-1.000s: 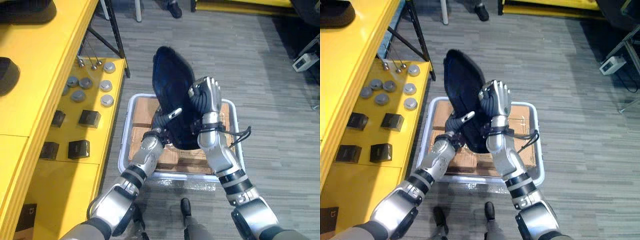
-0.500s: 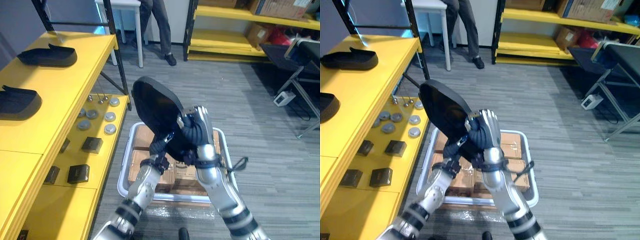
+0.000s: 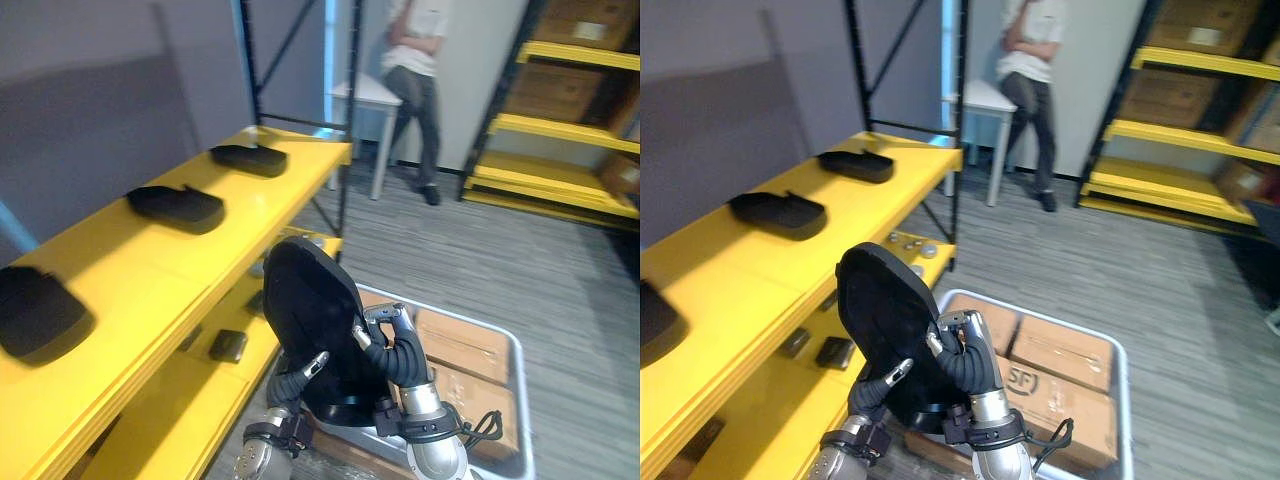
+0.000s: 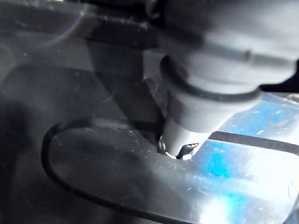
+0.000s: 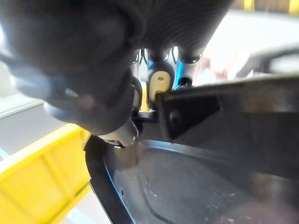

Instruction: Walk over and take plastic housings, then place them on the shelf

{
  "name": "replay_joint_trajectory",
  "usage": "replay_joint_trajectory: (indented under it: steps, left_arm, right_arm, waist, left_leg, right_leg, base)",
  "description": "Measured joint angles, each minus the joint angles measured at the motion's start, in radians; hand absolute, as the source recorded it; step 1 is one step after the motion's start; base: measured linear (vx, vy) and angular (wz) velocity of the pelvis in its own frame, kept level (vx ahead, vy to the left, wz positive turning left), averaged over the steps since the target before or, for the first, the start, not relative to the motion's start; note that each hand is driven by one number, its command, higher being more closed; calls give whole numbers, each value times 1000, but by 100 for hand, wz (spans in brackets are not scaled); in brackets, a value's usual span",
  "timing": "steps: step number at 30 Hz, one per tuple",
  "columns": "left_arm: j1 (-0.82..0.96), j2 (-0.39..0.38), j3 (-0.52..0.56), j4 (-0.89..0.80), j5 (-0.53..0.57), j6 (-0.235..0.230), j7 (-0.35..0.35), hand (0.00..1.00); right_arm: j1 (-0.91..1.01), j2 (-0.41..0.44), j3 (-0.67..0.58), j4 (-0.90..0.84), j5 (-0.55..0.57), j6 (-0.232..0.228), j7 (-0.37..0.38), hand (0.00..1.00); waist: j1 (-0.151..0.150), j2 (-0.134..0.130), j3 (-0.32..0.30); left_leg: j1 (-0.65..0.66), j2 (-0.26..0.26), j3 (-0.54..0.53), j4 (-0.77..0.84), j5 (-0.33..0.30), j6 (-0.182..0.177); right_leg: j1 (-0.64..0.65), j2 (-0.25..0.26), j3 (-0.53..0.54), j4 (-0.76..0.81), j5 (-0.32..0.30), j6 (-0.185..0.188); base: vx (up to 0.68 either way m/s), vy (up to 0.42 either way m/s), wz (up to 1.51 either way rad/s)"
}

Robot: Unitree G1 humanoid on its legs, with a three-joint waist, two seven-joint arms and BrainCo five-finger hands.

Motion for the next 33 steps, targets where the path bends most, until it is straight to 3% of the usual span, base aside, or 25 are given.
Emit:
replay_joint_trajectory:
  steps: [1, 5, 7, 9, 10, 11, 13, 14, 15, 16, 17, 18, 19, 20, 23, 25, 26, 27, 30, 33]
  left_arm:
    - [13, -5, 25, -25, 41, 0, 14, 100]
    - [13, -4, 130, -134, 189, -5, 57, 100]
    - [12, -7, 161, -170, 227, -12, 74, 100]
    - [16, -14, 190, -206, 266, -13, 84, 100]
    - [18, -15, 204, -221, 290, -13, 85, 100]
    - [25, -31, 225, -244, 335, -13, 85, 100]
    - [25, -47, 240, -259, 376, -13, 89, 100]
    - [21, -43, 253, -280, 418, -13, 96, 100]
    - [14, -39, 259, -288, 436, -14, 101, 100]
    - [-2, -36, 274, -300, 460, -15, 121, 100]
    - [-22, -28, 289, -309, 467, -36, 145, 100]
    - [-31, -25, 296, -309, 471, -46, 158, 100]
    - [-49, -19, 309, -310, 482, -56, 175, 100]
    - [-50, -8, 309, -309, 482, -66, 186, 100]
    - [-50, 7, 285, -308, 482, -72, 188, 100]
    - [-48, 19, 264, -308, 482, -74, 184, 100]
    - [-46, 14, 260, -300, 482, -78, 176, 100]
    - [-35, 7, 247, -300, 482, -83, 166, 100]
    - [-16, 6, 242, -300, 479, -89, 146, 100]
    - [-17, -2, 223, -300, 469, -89, 145, 100]
  right_arm:
    - [-24, 0, 3, 18, 8, -2, 6, 0]
    - [-138, -17, 4, 64, 8, -2, 22, 0]
    - [-181, -19, 3, 75, 24, -1, 36, 0]
    - [-188, -10, 2, 74, 56, 1, 52, 0]
    - [-187, -5, 1, 74, 75, 6, 61, 0]
    - [-187, -3, -7, 74, 101, 11, 79, 0]
    - [-186, -3, -13, 75, 125, 20, 88, 0]
    - [-184, 2, -27, 75, 136, 28, 95, 0]
    - [-183, 7, -40, 75, 138, 31, 96, 0]
    - [-181, 15, -66, 81, 138, 35, 96, 0]
    - [-178, 35, -110, 103, 139, 43, 93, 0]
    - [-171, 42, -131, 110, 141, 52, 92, 0]
    - [-150, 45, -167, 113, 161, 68, 86, 0]
    - [-131, 42, -188, 115, 169, 76, 83, 0]
    - [-79, 43, -229, 103, 179, 76, 72, 0]
    - [-46, 45, -242, 93, 183, 76, 68, 0]
    - [-35, 43, -243, 96, 185, 76, 67, 0]
    - [-18, 37, -244, 96, 190, 76, 66, 0]
    - [-7, 40, -241, 92, 207, 76, 69, 0]
    - [-6, 39, -242, 91, 234, 76, 70, 0]
  waist:
    - [13, 3, 1]
    - [43, 9, 3]
    - [47, 16, 6]
    - [66, 20, 8]
    - [69, 19, 9]
    - [69, 22, 10]
    - [67, 27, 14]
    - [63, 18, 19]
    - [58, 13, 23]
    - [44, 16, 27]
    - [34, 19, 35]
    - [34, 23, 39]
    - [31, 26, 53]
    - [30, 27, 60]
    - [2, 25, 62]
    - [5, 11, 60]
    - [3, 12, 61]
    - [7, 25, 52]
    - [11, 25, 51]
    - [4, 26, 53]
  left_leg:
    - [-12, 13, 84, 6, -6, 9]
    - [-53, 69, 477, 103, -59, 94]
    - [-72, 65, 529, 127, -57, 96]
    - [-82, 33, 503, 121, -28, 124]
    - [-82, 12, 488, 114, -19, 126]
    - [-78, -20, 480, 112, -18, 128]
    - [-53, -57, 453, 99, -25, 136]
    - [-28, -94, 420, 89, -31, 154]
    - [-18, -107, 397, 87, -39, 164]
    - [-6, -130, 341, 80, -55, 184]
    - [-7, -133, 289, 80, -62, 196]
    - [-6, -132, 266, 79, -63, 199]
    - [9, -133, 220, 77, -65, 202]
    - [26, -136, 186, 74, -67, 203]
    - [40, -154, 101, 74, -68, 190]
    - [51, -180, 89, 82, -78, 175]
    - [59, -190, 82, 83, -87, 164]
    - [57, -177, 82, 81, -96, 150]
    - [46, -136, 98, 80, -99, 133]
    - [8, -132, 80, 115, -108, 116]
  right_leg:
    - [19, -9, -58, 6, -7, 5]
    - [78, -56, -249, 18, -36, 43]
    - [105, -73, -326, 18, -49, 59]
    - [130, -90, -386, 27, -60, 75]
    - [143, -106, -412, 43, -67, 81]
    - [150, -154, -450, 119, -79, 77]
    - [141, -231, -452, 275, -88, 61]
    - [119, -316, -447, 440, -80, 43]
    - [110, -354, -442, 524, -62, 7]
    - [66, -391, -365, 658, -8, -111]
    - [-11, -346, -197, 729, -87, -66]
    - [-45, -307, -128, 737, -126, -48]
    - [-88, -230, -25, 711, -185, -43]
    - [-114, -170, 37, 649, -212, -44]
    - [-174, -53, 175, 437, -221, -36]
    - [-176, -43, 227, 331, -174, -73]
    - [-166, -50, 233, 316, -160, -40]
    - [-153, -33, 232, 272, -146, -43]
    - [-113, 18, 240, 148, -82, -55]
    - [-102, 22, 209, 119, -73, -57]
  base:
    - [42, 25, 140]
    - [97, 47, 138]
    - [150, 54, 126]
    - [167, 49, 101]
    - [226, 78, 114]
    - [272, 136, 96]
    - [250, 194, 78]
    - [171, 193, 74]
    - [198, 213, 111]
    - [189, 142, 130]
    - [189, 93, 128]
    - [184, 9, 127]
    - [217, -48, 109]
    - [182, -42, 109]
    - [144, -93, 92]
    - [86, -109, 43]
    - [80, -113, 10]
    - [88, -121, -6]
    - [80, -93, -27]
    - [54, -53, 27]
